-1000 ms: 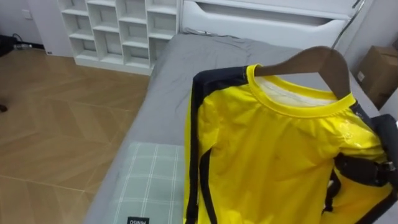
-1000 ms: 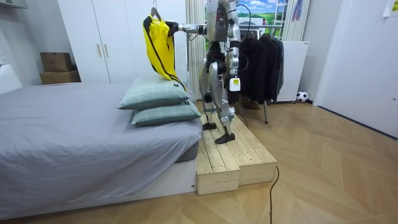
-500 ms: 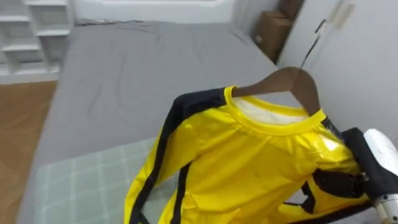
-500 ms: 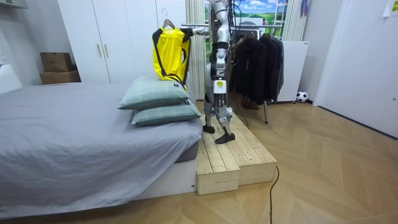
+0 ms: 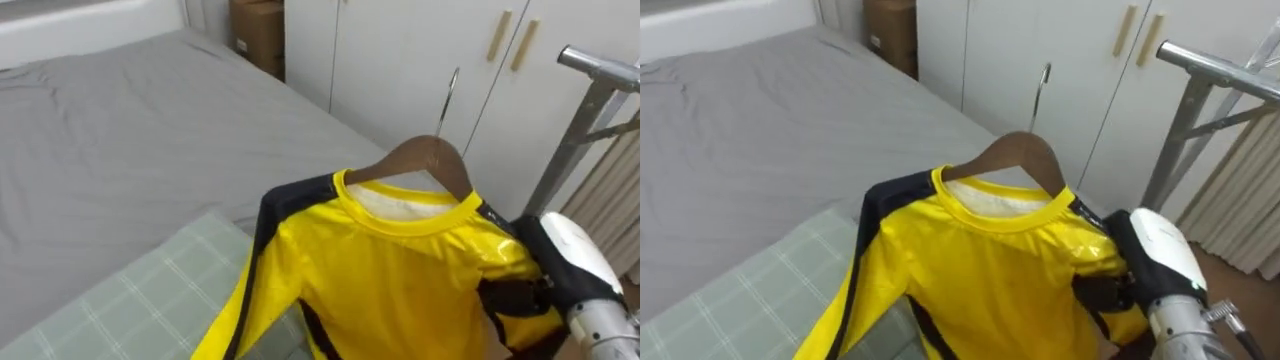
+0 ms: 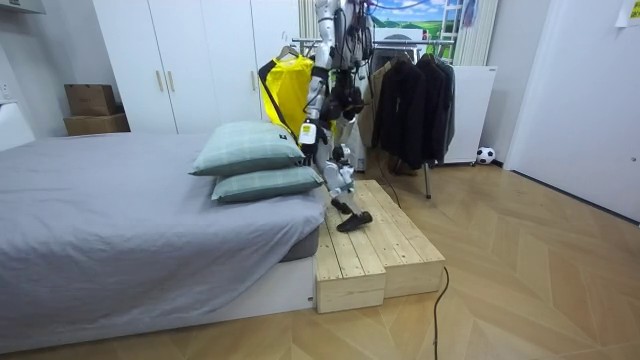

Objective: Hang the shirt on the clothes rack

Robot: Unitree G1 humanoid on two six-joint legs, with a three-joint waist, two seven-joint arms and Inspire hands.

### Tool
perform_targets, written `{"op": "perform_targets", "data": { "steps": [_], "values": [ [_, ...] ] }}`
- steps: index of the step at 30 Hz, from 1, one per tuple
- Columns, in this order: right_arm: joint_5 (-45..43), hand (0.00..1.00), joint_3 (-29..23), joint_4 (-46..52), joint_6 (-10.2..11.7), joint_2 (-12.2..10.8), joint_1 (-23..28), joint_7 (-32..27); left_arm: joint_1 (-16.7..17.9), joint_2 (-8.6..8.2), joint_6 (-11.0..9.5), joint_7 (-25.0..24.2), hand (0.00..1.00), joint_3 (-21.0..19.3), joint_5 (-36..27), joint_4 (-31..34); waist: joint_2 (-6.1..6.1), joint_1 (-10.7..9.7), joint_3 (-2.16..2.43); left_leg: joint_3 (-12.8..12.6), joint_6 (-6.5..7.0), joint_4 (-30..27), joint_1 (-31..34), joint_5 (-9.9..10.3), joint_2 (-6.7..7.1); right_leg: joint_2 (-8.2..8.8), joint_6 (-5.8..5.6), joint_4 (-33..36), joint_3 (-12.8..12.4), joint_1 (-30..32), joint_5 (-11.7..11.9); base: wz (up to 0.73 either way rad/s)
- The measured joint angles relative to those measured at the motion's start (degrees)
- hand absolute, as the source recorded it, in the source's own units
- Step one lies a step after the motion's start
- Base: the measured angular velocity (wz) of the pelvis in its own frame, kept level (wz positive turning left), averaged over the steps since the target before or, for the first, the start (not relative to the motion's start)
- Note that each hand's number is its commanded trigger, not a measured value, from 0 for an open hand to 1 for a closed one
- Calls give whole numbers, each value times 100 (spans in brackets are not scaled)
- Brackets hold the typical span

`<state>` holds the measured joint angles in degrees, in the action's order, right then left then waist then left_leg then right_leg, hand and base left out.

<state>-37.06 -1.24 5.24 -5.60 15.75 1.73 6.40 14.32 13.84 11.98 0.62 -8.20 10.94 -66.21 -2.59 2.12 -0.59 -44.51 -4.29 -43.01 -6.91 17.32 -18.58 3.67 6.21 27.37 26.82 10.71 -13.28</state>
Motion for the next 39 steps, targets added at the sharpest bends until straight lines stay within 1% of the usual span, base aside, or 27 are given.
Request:
{"op": "perform_targets", "data": {
  "steps": [1,2,3,4,5,6,9,10,11,12,13,14,15,16,18,19,25,27,30,31,32,33,34,35,36,38,39],
  "values": [
    [20,100,83,2,13,-2,-62,-7,41,14,65,3,0,23,21,-25,-15,-21,-7,59,0,-244,97,-140,-70,1,24,-54,-76,-38,19,-137],
    [81,100,215,1,6,13,-38,-43,87,28,161,7,0,102,53,-160,-109,-43,26,337,108,-630,263,-575,-92,-27,7,-157,-374,-102,69,-91],
    [91,100,243,-1,-11,28,-10,-43,109,14,179,-1,0,176,53,-254,-143,-48,25,566,163,-672,299,-614,-20,-10,-4,-184,-528,-156,82,-86],
    [88,100,218,-2,-45,33,45,-48,175,-39,230,-33,0,305,57,-319,-128,-142,16,1007,234,-396,407,-377,156,-5,-36,-250,-712,-245,101,-69],
    [101,100,201,-2,-127,28,58,-71,189,-55,325,-103,0,411,55,-318,-124,-171,10,1349,187,35,551,-184,304,-18,-64,-274,-932,-226,114,-66],
    [102,100,211,-2,-170,22,53,-75,182,-55,362,-127,0,410,57,-315,-129,-164,10,1493,165,330,586,-139,413,-29,-73,-281,-1058,-177,117,-73],
    [50,100,369,-4,-194,5,60,-50,110,-60,557,-143,0,400,114,-279,-54,-153,-7,2563,221,1903,630,-99,1041,-257,-103,-373,-1730,120,241,-70],
    [26,100,382,-6,-194,4,82,-38,108,-76,560,-142,0,401,115,-279,-44,-150,-15,2767,222,2137,635,-100,1150,-316,-111,-373,-1916,166,275,-47],
    [-28,100,389,-8,-193,6,119,-24,107,-131,569,-138,0,416,114,-279,-27,-177,-19,3059,233,2513,654,-114,1320,-429,-136,-373,-2280,253,354,-44],
    [-30,100,395,-29,-193,14,148,-21,97,-181,574,-135,0,464,114,-274,-3,-185,-2,3182,216,2716,633,-250,1473,-569,-197,-374,-2680,352,454,-45],
    [-60,100,399,-31,-189,6,148,-15,87,-195,577,-133,0,476,114,-250,0,-183,-5,3192,224,2779,606,-389,1531,-671,-221,-391,-2898,425,525,-53],
    [-150,100,420,-33,-160,-7,168,-4,44,-207,578,-124,0,471,109,-240,23,-185,1,3022,238,2851,582,-411,1540,-866,-268,-525,-3216,414,687,-51],
    [-191,100,436,-32,-137,-14,171,5,19,-209,578,-119,0,471,108,-240,35,-178,4,2917,238,2865,572,-388,1534,-911,-304,-626,-3282,392,788,-74],
    [-303,100,453,-25,-54,-14,185,6,-34,-209,578,-107,0,468,105,-243,46,-174,-1,2739,276,2892,567,-365,1438,-942,-303,-794,-3294,315,961,-76],
    [-373,100,437,-9,-3,-13,237,6,-56,-212,579,-105,0,503,105,-245,41,-217,4,2501,290,2913,515,-348,1387,-821,-300,-854,-3030,312,1018,-55],
    [-387,100,406,-9,-4,-22,262,5,-55,-212,581,-105,0,509,98,-258,-17,-321,26,2470,288,2913,488,-342,1394,-770,-300,-863,-2951,312,1015,-17],
    [-392,100,106,251,-93,-59,290,-1,-39,-241,612,-115,0,485,101,-302,-23,-401,24,2645,357,2945,521,-335,1439,-1118,-294,-1360,-3592,152,1306,-28],
    [-394,100,71,317,-92,-61,292,-11,-40,-240,617,-122,0,477,100,-336,-28,-414,28,2655,382,2944,523,-320,1437,-1204,-353,-1473,-3797,98,1379,-19],
    [-374,100,40,328,-88,-87,297,-34,-40,-241,614,-136,0,466,96,-348,-37,-395,29,2559,427,3047,542,-341,1398,-1385,-627,-1857,-4257,-32,1561,-20],
    [-374,100,38,328,-88,-96,298,-34,-40,-245,614,-140,0,467,95,-348,-30,-394,27,2477,430,3054,542,-350,1315,-1376,-612,-1838,-4132,-30,1551,-24],
    [-375,100,22,328,-86,-105,316,-41,-31,-247,614,-151,0,457,100,-357,15,-337,-7,2286,360,3020,494,-350,1206,-1128,-437,-1175,-3289,180,1159,-6],
    [-378,100,-16,328,-83,-87,366,-58,18,-247,616,-158,0,452,108,-391,-28,-363,4,2235,323,2999,356,-304,1239,-573,-425,-183,-2405,245,563,7],
    [-385,100,-46,328,-84,-77,389,-95,30,-237,620,-161,0,458,109,-412,-70,-387,23,2192,298,2949,312,-258,1254,-320,-519,151,-2179,233,270,32],
    [-385,100,-79,323,-88,-78,354,-217,52,-174,619,-182,0,465,109,-412,-283,-408,16,2140,237,2703,237,-134,1341,-21,-896,391,-2247,234,-139,27],
    [-374,100,-84,326,-87,-77,324,-272,52,-148,620,-194,0,435,114,-412,-340,-412,17,2134,222,2605,272,-99,1361,-82,-858,360,-2395,207,-292,4],
    [-261,100,-88,354,-77,-73,193,-317,52,-196,618,-284,0,211,115,-436,-162,-313,-8,2227,174,2631,293,-106,1303,-410,-619,-89,-2549,62,-7,-42],
    [-234,100,-89,388,-74,-75,199,-317,50,-193,617,-303,0,105,115,-449,-137,-342,-18,2273,174,2705,274,-106,1300,-463,-530,-206,-2556,28,65,-50]
  ]
}}
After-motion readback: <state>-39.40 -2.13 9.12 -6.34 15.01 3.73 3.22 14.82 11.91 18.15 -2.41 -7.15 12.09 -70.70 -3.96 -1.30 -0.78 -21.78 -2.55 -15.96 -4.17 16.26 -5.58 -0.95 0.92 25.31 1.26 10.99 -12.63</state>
